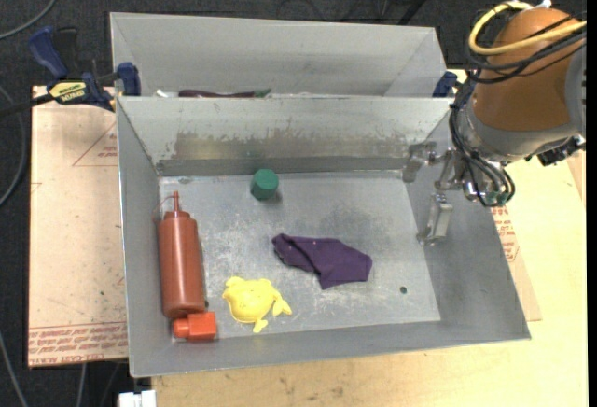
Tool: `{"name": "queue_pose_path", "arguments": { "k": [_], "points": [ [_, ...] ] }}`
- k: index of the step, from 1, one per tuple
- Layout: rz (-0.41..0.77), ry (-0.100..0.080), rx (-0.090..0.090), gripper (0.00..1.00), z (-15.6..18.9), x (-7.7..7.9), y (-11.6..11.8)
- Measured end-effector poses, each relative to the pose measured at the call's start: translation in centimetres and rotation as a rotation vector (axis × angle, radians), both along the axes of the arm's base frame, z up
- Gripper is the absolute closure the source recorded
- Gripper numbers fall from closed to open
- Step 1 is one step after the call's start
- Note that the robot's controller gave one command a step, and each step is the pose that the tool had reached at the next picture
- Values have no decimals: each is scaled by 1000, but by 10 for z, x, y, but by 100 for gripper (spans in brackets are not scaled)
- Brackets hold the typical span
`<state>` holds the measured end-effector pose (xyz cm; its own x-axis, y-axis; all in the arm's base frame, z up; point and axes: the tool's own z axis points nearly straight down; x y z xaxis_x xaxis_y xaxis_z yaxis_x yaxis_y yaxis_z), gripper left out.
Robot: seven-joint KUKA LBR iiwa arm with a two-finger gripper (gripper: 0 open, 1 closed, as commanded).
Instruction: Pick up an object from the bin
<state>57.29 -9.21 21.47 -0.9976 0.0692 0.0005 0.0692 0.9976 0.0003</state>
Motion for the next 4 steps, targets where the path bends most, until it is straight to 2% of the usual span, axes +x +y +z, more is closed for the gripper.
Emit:
{"name": "queue_pose_path", "arguments": {
  "k": [1, 2, 3, 4],
  "points": [
    [73, -3, 1, 0, -36, 10, 21],
    [157, -4, 0, 0, -85, -17, 21],
    [115, 4, 1, 0, -102, -27, 25],
    [282, 2, 4, 0, -82, -21, 51]
  ]
}}
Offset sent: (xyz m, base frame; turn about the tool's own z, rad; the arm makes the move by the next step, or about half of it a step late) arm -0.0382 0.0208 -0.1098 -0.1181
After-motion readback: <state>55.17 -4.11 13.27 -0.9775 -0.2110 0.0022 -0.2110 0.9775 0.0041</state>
